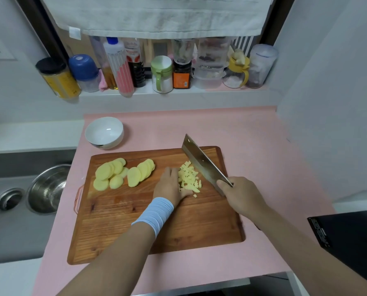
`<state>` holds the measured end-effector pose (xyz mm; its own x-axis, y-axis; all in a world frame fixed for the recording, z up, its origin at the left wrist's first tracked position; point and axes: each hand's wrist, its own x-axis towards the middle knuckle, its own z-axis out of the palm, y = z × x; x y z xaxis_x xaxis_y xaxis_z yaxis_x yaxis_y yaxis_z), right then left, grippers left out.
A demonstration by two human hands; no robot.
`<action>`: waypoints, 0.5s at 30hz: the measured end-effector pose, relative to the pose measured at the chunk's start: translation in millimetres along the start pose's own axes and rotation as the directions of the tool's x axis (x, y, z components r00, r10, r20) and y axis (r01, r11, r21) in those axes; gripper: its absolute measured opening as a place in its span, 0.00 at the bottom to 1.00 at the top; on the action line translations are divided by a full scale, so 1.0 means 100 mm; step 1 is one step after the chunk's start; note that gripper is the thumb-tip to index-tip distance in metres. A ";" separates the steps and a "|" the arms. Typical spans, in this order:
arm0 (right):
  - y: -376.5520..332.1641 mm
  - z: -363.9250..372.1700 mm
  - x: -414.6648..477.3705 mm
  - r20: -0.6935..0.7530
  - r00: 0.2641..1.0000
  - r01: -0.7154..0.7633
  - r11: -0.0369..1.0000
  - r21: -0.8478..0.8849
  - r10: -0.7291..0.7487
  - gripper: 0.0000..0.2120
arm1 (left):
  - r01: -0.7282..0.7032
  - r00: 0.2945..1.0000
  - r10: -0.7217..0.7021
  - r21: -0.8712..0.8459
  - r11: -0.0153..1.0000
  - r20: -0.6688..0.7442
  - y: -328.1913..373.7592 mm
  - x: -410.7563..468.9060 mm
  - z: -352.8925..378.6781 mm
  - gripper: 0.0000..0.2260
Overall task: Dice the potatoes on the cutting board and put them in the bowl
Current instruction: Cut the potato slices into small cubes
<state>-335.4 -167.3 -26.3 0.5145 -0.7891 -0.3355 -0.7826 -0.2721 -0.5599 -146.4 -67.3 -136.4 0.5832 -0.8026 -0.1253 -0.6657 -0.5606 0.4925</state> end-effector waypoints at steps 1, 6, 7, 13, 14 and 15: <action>0.01 -0.01 0.00 0.004 1.000 0.000 1.000 -0.002 0.000 0.21 | 0.004 1.000 -0.004 -0.015 1.000 0.004 -0.01 0.03 -0.03 0.41; 0.04 0.05 0.02 0.039 0.999 0.016 0.999 0.028 -0.017 0.20 | -0.005 1.000 0.004 -0.125 0.992 -0.005 -0.19 -0.02 -0.20 0.29; 0.01 0.07 0.02 0.051 0.998 0.029 0.999 0.032 -0.030 0.20 | 0.001 0.997 -0.012 -0.147 0.989 -0.071 -0.27 -0.05 -0.25 0.23; -0.21 0.37 -0.01 0.152 0.985 0.075 0.997 0.013 -0.076 0.17 | 0.198 0.922 -0.193 -0.018 0.980 -0.335 -0.79 -0.24 -0.59 0.18; -0.26 0.44 -0.02 0.166 0.983 0.081 0.997 0.001 -0.080 0.15 | 0.205 0.940 -0.190 0.026 0.978 -0.285 -0.85 -0.27 -0.63 0.21; -0.30 0.50 -0.04 0.176 0.981 0.088 0.996 -0.012 -0.085 0.15 | 0.203 0.957 -0.186 0.053 0.978 -0.222 -0.89 -0.29 -0.66 0.25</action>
<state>-296.1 -128.5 -45.7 0.6324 -0.6542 -0.4148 -0.7383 -0.3468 -0.5785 -73.3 19.7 -119.6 0.7854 -0.6186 -0.0206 -0.5577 -0.7216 0.4102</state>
